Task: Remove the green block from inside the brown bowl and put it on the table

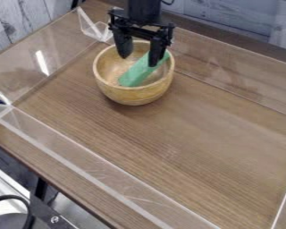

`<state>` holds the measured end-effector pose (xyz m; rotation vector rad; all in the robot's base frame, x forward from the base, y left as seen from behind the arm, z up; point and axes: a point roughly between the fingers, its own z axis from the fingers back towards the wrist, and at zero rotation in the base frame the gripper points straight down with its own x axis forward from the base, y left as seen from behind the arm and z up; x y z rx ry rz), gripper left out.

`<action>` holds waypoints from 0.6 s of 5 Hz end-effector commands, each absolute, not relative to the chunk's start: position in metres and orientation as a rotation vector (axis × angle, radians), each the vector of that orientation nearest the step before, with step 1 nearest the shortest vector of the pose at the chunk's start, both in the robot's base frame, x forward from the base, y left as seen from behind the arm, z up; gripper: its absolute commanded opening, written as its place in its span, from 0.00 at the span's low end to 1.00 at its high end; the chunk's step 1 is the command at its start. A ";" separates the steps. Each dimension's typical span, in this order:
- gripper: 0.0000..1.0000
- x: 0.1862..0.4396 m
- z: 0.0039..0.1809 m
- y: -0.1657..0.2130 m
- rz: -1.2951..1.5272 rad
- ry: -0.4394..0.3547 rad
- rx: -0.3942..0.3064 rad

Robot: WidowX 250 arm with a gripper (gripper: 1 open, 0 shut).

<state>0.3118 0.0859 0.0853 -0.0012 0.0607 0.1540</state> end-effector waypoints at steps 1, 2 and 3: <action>1.00 0.326 0.113 0.091 0.163 -0.039 0.005; 1.00 0.327 0.111 0.094 0.186 -0.044 -0.002; 1.00 0.328 0.107 0.097 0.203 -0.043 -0.001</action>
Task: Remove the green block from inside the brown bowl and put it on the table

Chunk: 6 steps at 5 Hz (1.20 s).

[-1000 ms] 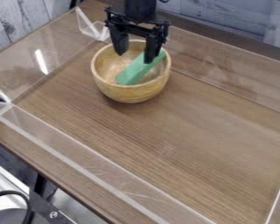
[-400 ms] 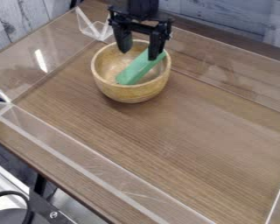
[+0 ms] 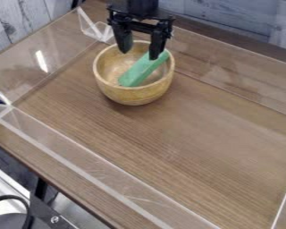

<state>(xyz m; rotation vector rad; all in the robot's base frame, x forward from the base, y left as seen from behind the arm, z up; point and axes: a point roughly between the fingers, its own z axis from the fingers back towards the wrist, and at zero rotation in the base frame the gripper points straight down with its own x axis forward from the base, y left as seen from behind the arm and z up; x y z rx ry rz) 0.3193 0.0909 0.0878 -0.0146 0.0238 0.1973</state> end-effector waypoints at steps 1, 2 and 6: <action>1.00 0.327 0.103 0.097 0.205 -0.037 0.001; 1.00 0.326 0.103 0.095 0.202 -0.035 0.002; 1.00 0.321 0.111 0.087 0.185 -0.048 -0.009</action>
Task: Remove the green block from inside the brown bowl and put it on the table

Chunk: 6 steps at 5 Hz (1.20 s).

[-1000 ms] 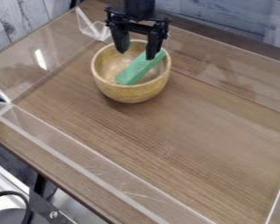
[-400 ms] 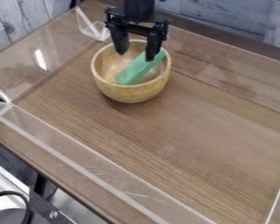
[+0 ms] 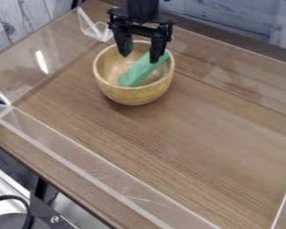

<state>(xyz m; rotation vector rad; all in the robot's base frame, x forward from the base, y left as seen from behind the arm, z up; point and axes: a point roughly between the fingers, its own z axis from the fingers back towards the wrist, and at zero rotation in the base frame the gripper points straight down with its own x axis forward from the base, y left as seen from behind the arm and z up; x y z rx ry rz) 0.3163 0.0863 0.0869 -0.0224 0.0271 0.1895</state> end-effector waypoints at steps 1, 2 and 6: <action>1.00 0.322 0.102 0.088 0.187 -0.033 -0.001; 1.00 0.322 0.092 0.088 0.189 -0.018 0.007; 1.00 0.324 0.064 0.091 0.199 0.029 0.028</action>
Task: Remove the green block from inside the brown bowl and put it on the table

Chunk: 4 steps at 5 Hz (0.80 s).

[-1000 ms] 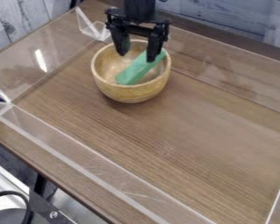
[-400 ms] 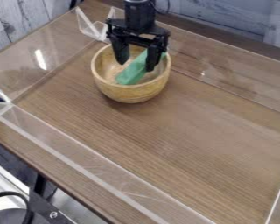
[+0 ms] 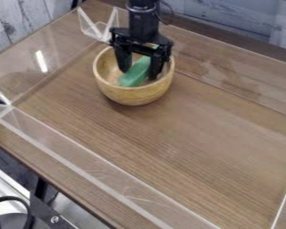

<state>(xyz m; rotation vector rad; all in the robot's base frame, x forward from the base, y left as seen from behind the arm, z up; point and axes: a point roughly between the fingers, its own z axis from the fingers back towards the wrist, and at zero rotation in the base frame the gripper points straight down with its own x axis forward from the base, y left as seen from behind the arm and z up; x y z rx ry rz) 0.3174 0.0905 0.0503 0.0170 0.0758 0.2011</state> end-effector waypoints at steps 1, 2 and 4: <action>0.00 0.324 0.058 0.092 0.204 0.036 0.027; 0.00 0.325 0.073 0.091 0.204 0.013 0.015; 0.00 0.328 0.122 0.087 0.203 -0.065 -0.020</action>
